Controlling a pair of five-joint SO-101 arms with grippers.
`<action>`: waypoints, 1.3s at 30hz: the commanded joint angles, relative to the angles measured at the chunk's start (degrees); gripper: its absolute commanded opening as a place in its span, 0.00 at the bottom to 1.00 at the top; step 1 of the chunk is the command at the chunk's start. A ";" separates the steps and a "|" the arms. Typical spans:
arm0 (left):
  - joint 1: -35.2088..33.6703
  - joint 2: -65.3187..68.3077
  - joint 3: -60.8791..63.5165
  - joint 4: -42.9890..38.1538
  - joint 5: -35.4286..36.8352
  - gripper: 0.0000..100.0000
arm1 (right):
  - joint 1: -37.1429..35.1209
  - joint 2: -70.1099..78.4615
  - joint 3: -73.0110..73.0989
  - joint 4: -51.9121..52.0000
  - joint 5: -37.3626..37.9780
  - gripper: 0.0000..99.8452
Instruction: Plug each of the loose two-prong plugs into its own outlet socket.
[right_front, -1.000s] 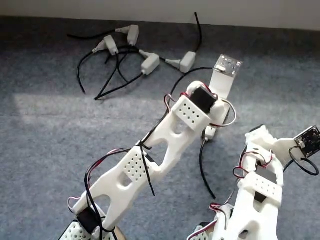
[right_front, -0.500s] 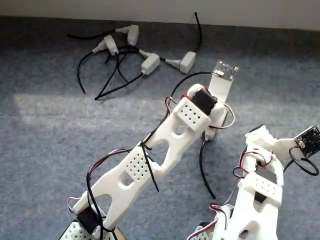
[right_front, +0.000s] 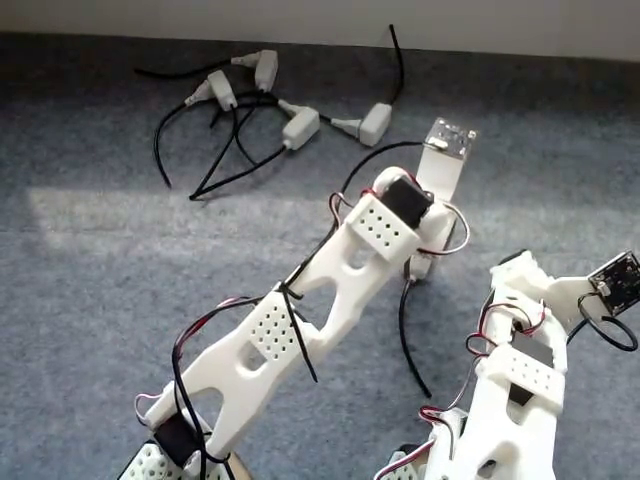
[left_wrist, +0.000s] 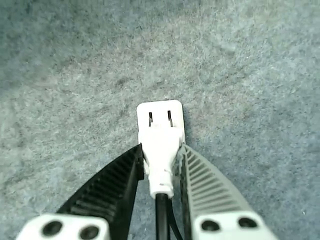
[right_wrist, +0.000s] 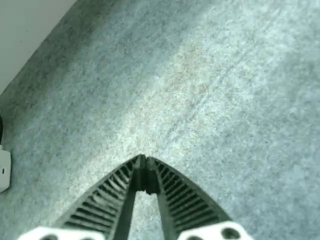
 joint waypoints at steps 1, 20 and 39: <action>-5.85 -2.68 -5.58 0.70 0.18 0.01 | -1.36 -0.22 -0.31 -0.40 0.97 0.01; -22.11 -43.56 45.14 5.27 -2.02 0.01 | -22.02 -0.13 -17.63 23.43 8.70 0.17; -26.07 -47.52 64.92 -3.96 -4.75 0.01 | -27.38 55.08 -78.81 58.07 9.05 0.17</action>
